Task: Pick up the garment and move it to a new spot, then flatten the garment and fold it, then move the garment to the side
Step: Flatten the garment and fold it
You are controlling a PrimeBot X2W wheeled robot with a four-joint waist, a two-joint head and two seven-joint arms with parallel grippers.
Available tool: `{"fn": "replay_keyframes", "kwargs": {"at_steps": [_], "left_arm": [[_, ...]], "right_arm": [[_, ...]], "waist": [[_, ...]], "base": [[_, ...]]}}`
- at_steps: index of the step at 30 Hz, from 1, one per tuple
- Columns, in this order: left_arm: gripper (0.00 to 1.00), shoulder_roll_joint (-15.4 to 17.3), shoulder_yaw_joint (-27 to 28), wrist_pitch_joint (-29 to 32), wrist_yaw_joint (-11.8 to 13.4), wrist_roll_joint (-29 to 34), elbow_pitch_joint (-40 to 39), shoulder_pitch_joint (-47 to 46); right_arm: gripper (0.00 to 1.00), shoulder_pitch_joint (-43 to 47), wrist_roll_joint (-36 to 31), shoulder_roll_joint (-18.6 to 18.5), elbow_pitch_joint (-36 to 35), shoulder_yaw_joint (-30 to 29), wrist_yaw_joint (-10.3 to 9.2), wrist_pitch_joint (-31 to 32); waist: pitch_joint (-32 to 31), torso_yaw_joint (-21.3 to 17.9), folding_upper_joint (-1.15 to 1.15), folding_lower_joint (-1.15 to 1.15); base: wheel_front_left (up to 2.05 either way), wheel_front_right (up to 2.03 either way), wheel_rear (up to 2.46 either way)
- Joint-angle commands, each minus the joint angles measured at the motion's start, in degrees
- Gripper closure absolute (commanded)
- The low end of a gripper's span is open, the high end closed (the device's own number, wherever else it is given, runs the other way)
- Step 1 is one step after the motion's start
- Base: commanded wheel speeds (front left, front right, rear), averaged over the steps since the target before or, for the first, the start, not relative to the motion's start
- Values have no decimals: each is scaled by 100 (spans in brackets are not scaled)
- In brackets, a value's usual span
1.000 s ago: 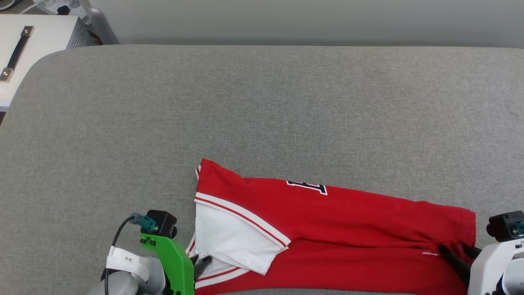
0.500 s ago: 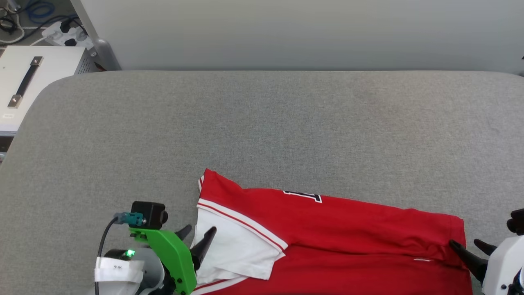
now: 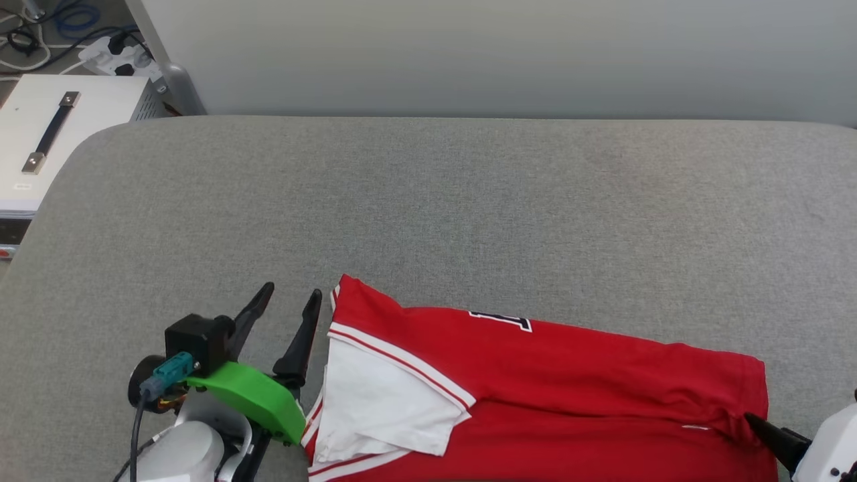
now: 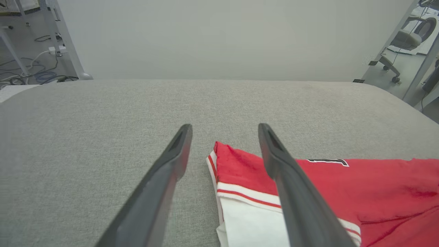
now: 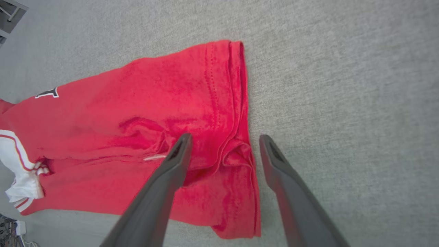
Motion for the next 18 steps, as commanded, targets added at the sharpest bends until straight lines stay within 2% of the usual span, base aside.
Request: {"fn": "replay_keyframes", "kwargs": {"at_steps": [1, 5, 10, 18], "left_arm": [[0, -60, 115, -52, 45, 203, 21, 67], [0, -289, 650, -62, -13, 878, -184, 240], [0, -597, 1212, -64, -335, 1315, -173, 542], [0, -1011, 1811, -65, -803, 1741, 30, 596]], "right_arm": [[0, -20, -66, 135, -7, -148, -4, 102], [0, -106, -227, 489, 7, -557, -4, 391], [0, -210, -443, 723, 96, -851, -4, 652], [0, -352, -471, 1041, 173, -732, -4, 913]], "waist": [[85, 45, 0, 0], [199, 106, 0, 0], [359, 172, 0, 0], [593, 245, 0, 0]], "base": [[0, 0, 0], [0, 0, 0], [0, 0, 0], [0, 0, 0]]}}
